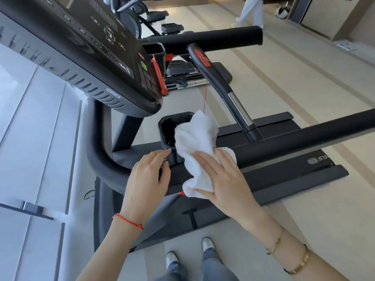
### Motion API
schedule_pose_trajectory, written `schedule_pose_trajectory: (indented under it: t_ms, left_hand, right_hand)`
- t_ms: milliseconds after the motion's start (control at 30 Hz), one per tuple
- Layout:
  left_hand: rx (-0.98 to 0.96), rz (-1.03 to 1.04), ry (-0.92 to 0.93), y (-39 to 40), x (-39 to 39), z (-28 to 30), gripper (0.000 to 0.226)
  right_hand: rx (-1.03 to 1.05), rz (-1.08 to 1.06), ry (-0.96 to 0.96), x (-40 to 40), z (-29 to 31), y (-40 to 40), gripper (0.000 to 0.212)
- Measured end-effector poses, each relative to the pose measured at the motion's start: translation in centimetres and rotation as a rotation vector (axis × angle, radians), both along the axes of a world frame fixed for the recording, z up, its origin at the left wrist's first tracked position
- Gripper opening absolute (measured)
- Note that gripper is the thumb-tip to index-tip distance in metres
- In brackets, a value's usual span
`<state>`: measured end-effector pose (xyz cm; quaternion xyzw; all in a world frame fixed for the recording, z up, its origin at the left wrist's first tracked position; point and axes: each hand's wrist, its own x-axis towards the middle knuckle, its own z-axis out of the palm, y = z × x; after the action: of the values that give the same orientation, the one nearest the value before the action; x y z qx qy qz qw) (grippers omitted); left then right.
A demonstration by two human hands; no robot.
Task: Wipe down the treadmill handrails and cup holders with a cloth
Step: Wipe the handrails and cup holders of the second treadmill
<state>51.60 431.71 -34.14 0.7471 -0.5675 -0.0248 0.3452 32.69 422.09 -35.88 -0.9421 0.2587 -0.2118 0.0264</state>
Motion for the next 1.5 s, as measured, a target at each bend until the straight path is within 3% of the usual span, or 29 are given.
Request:
schedule_pose_trajectory:
  t_ms: [167,233,367,533,833,1000,1167,1367,1500]
  left_hand:
    - [-0.017,0.025,-0.033,-1.1,-3.4,-0.2,0.028]
    - [-0.035,0.081,-0.009,-1.7,-4.8,-0.2,0.026]
    - [-0.114,0.22,-0.025,-3.3,-7.2,-0.4,0.022]
    - [-0.116,0.249,-0.057,-7.0,-12.2,0.3,0.02]
    - [-0.032,0.243,-0.079,-15.0,-20.7,0.0,0.018]
    - [-0.004,0.306,-0.14,-17.1,-22.5,-0.4,0.021]
    - [-0.018,0.353,-0.172,-17.5,-22.7,-0.4,0.021]
    - [-0.013,0.344,-0.136,-17.5,-22.9,-0.2,0.022]
    - [-0.024,0.337,-0.125,-17.3,-23.1,-0.2,0.023]
  right_hand:
    - [-0.012,-0.268,-0.202,-5.2,-0.9,-4.7,0.054]
    - [-0.023,-0.293,-0.231,-6.3,-1.2,-6.2,0.059]
    - [-0.068,-0.235,-0.331,-6.1,-1.9,-6.8,0.045]
    - [-0.173,-0.035,-0.326,-9.5,-2.7,-10.5,0.047]
    - [-0.185,-0.259,-0.386,-20.3,-1.8,-21.0,0.039]
    - [-0.1,-0.271,-0.398,-20.7,-1.3,-21.5,0.045]
    - [-0.074,-0.121,-0.317,-18.8,-1.3,-19.5,0.058]
    - [-0.198,-0.1,-0.279,-19.4,-1.6,-20.3,0.05]
    - [-0.216,-0.238,-0.349,-23.2,-1.8,-23.7,0.044]
